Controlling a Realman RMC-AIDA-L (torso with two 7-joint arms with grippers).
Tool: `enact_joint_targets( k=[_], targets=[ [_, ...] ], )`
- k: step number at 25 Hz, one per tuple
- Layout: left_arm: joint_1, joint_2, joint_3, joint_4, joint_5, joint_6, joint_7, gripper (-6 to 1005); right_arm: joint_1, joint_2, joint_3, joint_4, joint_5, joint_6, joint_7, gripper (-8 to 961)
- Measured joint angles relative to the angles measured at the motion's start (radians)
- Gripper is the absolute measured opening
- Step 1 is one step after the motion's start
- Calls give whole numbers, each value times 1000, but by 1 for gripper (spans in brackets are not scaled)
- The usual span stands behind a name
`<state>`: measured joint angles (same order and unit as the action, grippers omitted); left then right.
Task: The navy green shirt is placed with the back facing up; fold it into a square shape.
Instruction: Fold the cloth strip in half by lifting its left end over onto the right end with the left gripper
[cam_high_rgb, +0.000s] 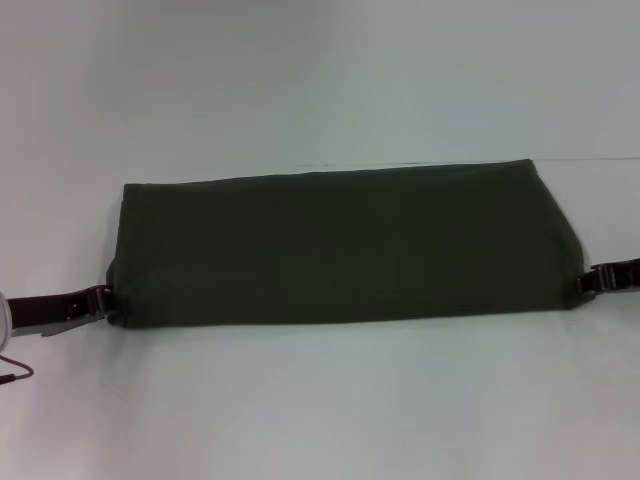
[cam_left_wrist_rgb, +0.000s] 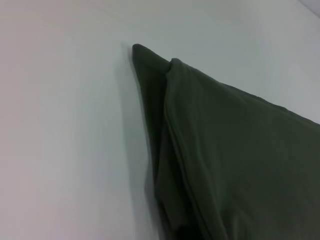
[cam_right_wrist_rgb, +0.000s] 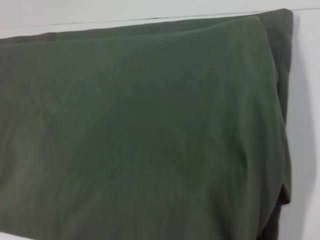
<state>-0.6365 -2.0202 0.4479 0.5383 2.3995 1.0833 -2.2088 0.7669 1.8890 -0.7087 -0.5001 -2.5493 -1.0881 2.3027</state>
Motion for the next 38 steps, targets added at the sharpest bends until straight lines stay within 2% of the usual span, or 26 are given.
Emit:
enact_joint_targets(
  k=[6, 11, 18, 25, 31, 35, 38],
  targets=[
    [-2, 0, 0, 0, 0, -2, 0, 24, 0, -1, 0, 0, 0, 2, -3, 227],
    [-4, 1, 0, 0, 1, 0, -1, 24, -5, -3, 0, -6, 0, -1, -4, 23],
    [-6, 17, -18, 13, 16, 90, -14, 23, -45, -3, 12, -89, 11, -89, -6, 25],
    [-13, 40, -85, 49, 120, 250, -31, 24, -130, 22, 40, -238, 42, -235, -6, 62],
    [-11, 57, -127, 85, 191, 387, -38, 24, -205, 36, 47, -308, 66, -343, -7, 93],
    [-11, 63, -129, 100, 229, 442, -40, 23, -242, 49, 72, -340, 66, -394, -14, 113],
    [-14, 65, -129, 102, 234, 451, -40, 23, -249, 51, 109, -343, 67, -426, -32, 129]
  ],
)
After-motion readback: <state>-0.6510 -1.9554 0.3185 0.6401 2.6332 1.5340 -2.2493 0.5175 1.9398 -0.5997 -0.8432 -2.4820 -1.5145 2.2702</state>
